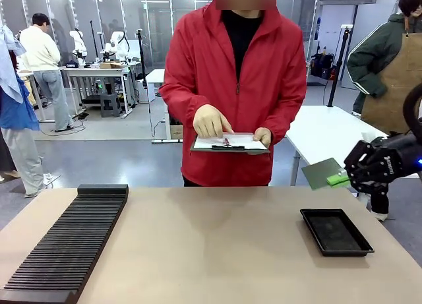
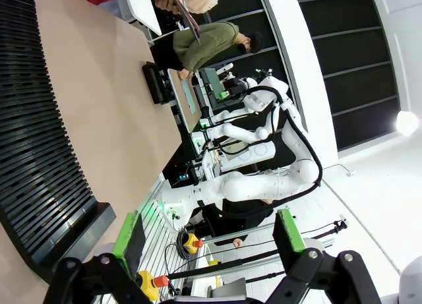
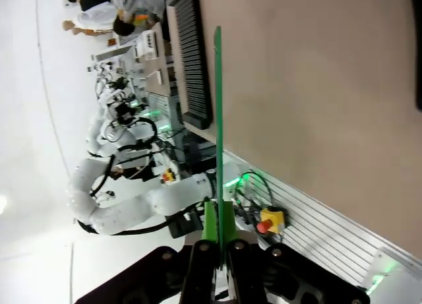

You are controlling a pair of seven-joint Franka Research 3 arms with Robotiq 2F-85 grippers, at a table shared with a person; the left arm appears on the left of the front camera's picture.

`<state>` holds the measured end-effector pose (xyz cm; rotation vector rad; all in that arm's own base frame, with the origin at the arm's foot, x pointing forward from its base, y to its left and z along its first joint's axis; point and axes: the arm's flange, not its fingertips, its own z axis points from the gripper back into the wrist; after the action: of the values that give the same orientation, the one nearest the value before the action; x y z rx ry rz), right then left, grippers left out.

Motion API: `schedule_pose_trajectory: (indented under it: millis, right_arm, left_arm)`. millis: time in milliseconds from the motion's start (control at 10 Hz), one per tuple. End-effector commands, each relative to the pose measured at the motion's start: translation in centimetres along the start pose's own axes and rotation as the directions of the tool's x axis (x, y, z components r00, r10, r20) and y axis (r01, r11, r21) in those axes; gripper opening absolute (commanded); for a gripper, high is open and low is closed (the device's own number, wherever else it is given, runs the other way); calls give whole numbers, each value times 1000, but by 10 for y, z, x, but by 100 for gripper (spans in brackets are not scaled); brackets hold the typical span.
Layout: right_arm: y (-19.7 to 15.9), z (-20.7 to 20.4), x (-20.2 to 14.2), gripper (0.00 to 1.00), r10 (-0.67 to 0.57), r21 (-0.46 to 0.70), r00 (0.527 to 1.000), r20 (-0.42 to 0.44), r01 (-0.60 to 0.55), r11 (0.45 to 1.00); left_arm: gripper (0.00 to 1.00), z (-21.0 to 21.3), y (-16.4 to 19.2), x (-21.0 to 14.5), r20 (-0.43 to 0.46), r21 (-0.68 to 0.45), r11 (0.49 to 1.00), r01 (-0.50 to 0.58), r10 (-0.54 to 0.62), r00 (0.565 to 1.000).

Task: Inspect the PCB.
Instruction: Place the Blank PCB in the ESD tray.

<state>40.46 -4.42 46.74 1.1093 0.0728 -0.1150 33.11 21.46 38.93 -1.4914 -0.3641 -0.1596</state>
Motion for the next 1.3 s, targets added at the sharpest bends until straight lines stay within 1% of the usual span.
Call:
schedule_pose_trajectory:
  millis: [0, 100, 200, 300, 500, 600, 700, 1000, 1100, 1200]
  right_arm:
    - [-8, 6, 10, 3, 108, -119, 994, 15, -106, 987]
    - [-14, 10, 12, 3, 102, -154, 995, 8, -100, 983]
    - [-25, 17, 12, 3, 52, -213, 998, -27, -56, 975]
    - [-31, 22, 12, 3, 50, -225, 998, -34, -56, 973]
    - [-36, 16, 8, 3, 96, -209, 995, -10, -96, 973]
    - [-34, 11, 6, 3, 102, -226, 995, 10, -97, 969]
    - [-37, 22, 8, 3, 47, -216, 999, -24, -51, 975]
    - [-37, 22, 9, 3, 56, -220, 998, -16, -58, 974]
    - [-47, 16, 28, 3, 70, -283, 998, 7, -65, 957]
    - [-58, 12, 44, 3, 88, -305, 996, -10, -86, 949]
  left_arm:
    - [100, 0, -3, 0, 0, 2, 1000, 1, -1, 1000]
    - [100, 0, -3, 0, 0, 2, 1000, 1, -1, 1000]
    - [100, 0, -3, 0, 0, 2, 1000, 1, -1, 1000]
    - [100, 0, -3, 0, 0, 2, 1000, 1, -1, 1000]
    - [100, 0, -3, 0, 0, 2, 1000, 1, -1, 1000]
    - [100, 0, -3, 0, 0, 2, 1000, 1, -1, 1000]
    - [100, 0, -3, 0, 0, 2, 1000, 1, -1, 1000]
    - [100, 0, -3, 0, 0, 2, 1000, 1, -1, 1000]
    - [100, 0, -3, 0, 0, 2, 1000, 1, -1, 1000]
    - [100, 0, -3, 0, 0, 2, 1000, 1, -1, 1000]
